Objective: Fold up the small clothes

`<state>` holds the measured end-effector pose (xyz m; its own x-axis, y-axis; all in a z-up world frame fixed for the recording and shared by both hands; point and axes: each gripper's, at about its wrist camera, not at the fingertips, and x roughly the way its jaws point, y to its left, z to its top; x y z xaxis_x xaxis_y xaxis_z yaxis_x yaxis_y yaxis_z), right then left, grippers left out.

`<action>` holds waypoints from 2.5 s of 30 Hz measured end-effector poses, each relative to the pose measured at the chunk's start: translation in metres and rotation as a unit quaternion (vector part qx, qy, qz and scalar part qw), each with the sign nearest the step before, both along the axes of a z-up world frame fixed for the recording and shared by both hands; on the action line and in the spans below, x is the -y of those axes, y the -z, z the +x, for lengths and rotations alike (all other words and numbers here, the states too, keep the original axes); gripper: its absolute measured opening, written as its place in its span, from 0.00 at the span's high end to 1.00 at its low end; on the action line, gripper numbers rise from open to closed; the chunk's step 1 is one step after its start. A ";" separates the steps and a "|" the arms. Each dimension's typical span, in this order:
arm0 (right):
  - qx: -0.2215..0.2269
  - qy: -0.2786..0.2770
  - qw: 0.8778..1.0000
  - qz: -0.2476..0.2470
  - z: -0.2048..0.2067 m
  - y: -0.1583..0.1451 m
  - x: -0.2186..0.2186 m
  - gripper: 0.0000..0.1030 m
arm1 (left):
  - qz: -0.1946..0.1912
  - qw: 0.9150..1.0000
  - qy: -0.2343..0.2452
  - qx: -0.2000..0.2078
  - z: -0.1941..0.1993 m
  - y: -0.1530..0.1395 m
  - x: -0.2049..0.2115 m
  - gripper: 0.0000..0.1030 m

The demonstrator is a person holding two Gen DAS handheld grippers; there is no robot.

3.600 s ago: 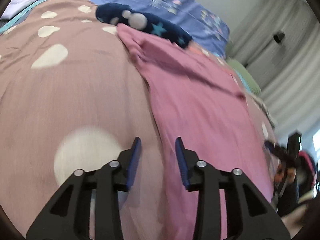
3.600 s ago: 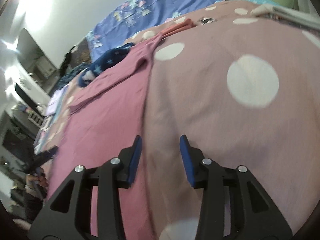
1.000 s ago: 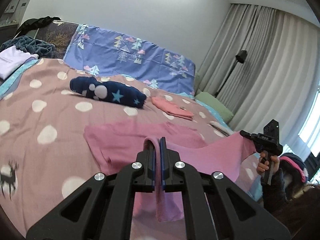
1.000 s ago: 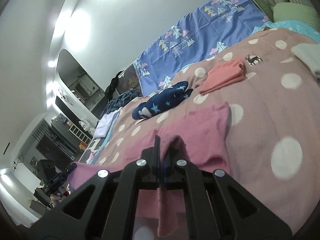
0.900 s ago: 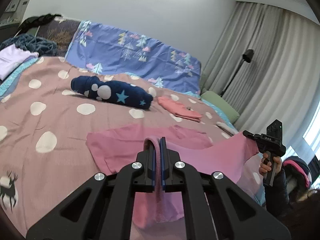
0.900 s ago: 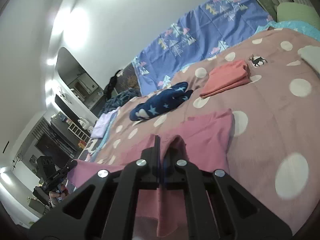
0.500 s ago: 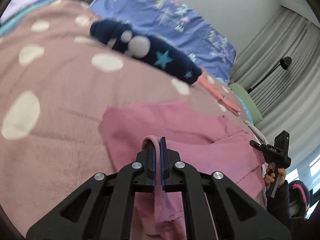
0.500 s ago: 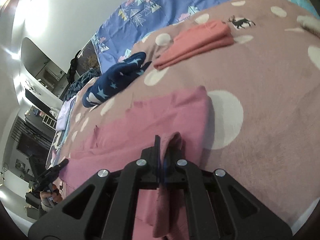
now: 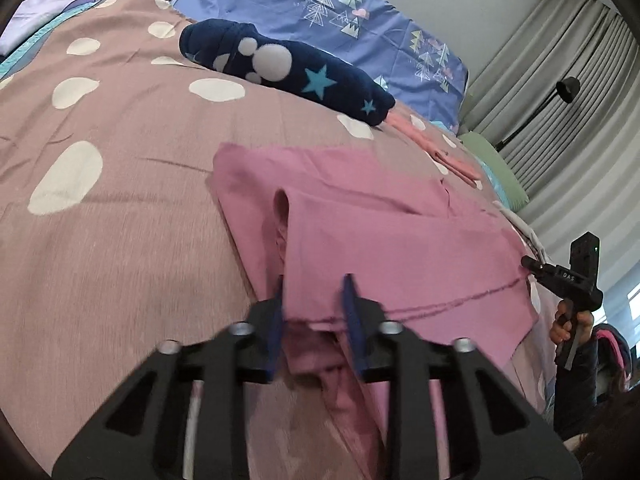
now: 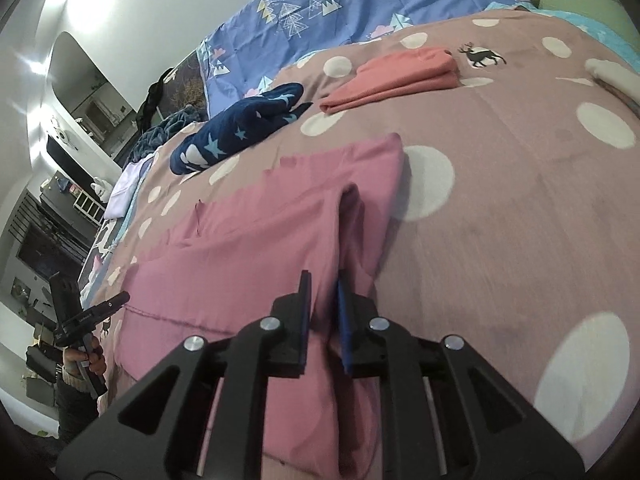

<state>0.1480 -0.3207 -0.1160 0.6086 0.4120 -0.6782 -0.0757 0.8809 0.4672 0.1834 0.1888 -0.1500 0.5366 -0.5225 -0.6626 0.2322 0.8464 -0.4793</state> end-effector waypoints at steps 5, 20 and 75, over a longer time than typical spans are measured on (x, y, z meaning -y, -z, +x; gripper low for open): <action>0.011 0.004 1.000 -0.002 0.002 -0.012 -0.001 0.96 | 0.002 1.000 0.004 0.018 -0.002 -0.017 0.006 0.99; 0.006 0.054 0.998 0.023 0.120 -0.019 0.009 0.67 | 0.002 0.996 -0.091 0.008 0.102 -0.023 -0.007 0.53; -0.010 0.066 0.998 0.003 -0.108 0.029 0.038 0.50 | 0.172 0.947 0.220 0.159 -0.129 -0.051 0.188 0.66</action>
